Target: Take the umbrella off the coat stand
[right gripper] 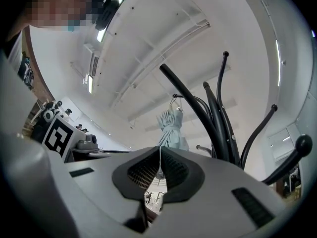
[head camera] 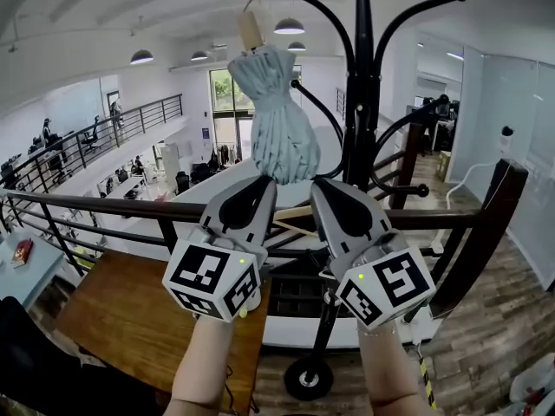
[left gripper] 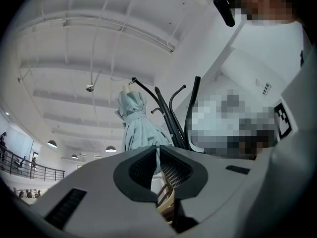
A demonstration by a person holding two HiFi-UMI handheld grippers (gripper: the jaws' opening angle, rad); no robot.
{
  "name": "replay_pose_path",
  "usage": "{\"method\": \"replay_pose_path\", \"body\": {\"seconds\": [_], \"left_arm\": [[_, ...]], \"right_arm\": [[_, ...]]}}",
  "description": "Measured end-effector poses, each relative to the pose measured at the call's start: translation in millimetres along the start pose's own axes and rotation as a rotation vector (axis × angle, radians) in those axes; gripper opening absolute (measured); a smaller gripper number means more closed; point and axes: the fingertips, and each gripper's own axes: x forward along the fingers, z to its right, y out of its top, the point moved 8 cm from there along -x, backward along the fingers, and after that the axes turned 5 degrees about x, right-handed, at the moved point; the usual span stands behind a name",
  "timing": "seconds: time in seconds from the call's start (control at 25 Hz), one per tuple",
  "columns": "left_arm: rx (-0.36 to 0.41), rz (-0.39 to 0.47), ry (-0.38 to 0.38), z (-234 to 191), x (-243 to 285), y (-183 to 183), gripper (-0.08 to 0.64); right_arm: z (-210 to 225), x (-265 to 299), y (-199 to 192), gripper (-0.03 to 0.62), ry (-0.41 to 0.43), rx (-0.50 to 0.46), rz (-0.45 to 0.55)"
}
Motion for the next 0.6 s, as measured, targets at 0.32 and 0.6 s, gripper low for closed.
{"method": "replay_pose_path", "body": {"seconds": [0.32,0.6], "left_arm": [[0.009,0.036,0.01,-13,5,15,0.077],[-0.059,0.063,-0.03,-41,21,34,0.245]], "right_arm": [[2,14,3,0.031,0.023,-0.031,0.006],[4,22,11,0.031,0.022,-0.055,0.034]]}}
